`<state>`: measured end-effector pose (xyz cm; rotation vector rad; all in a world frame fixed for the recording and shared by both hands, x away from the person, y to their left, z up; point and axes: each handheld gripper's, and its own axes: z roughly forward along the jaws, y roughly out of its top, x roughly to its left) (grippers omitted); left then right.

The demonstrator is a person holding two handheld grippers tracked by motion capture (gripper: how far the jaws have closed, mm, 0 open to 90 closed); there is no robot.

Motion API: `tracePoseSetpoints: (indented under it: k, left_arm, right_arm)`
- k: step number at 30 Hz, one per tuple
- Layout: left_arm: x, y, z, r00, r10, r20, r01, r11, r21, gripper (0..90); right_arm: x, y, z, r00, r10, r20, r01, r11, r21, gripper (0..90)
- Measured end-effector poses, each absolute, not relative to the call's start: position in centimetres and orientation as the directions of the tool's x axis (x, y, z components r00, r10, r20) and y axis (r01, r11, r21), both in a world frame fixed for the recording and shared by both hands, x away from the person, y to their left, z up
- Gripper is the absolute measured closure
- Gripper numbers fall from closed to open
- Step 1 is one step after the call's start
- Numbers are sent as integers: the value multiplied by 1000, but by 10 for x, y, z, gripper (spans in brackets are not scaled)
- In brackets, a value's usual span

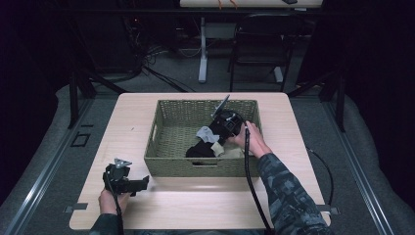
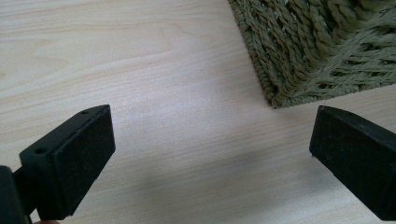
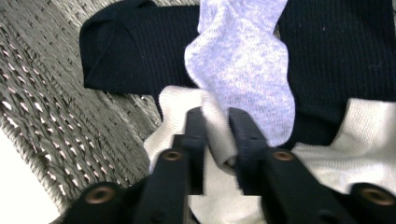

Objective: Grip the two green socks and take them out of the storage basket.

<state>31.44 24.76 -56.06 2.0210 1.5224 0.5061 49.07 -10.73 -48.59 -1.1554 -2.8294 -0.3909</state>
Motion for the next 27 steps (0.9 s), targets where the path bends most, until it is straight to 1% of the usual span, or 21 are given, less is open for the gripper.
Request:
tracePoseSetpoints:
  k: [6, 10, 11, 21, 27]
  left_arm:
    - [315, 248, -561, 289, 957, -31, 752, -207, 626, 2]
    - [315, 247, -561, 291, 956, -32, 753, -208, 625, 2]
    - [315, 247, -561, 290, 956, -33, 753, -207, 625, 2]
    - [315, 248, -561, 292, 955, -41, 750, -203, 630, 2]
    - [315, 248, -561, 296, 954, -41, 751, -206, 627, 2]
  right_arm:
    - [490, -107, -475, -723, 673, 156, 691, 702, 172, 824]
    - [489, -105, -464, -725, 670, 160, 689, 703, 176, 826]
    - [490, -105, -460, -725, 669, 160, 688, 707, 164, 826]
    - [489, -101, -436, -737, 656, 161, 676, 709, 201, 827]
    - [489, -100, -422, -743, 652, 154, 669, 715, 202, 827]
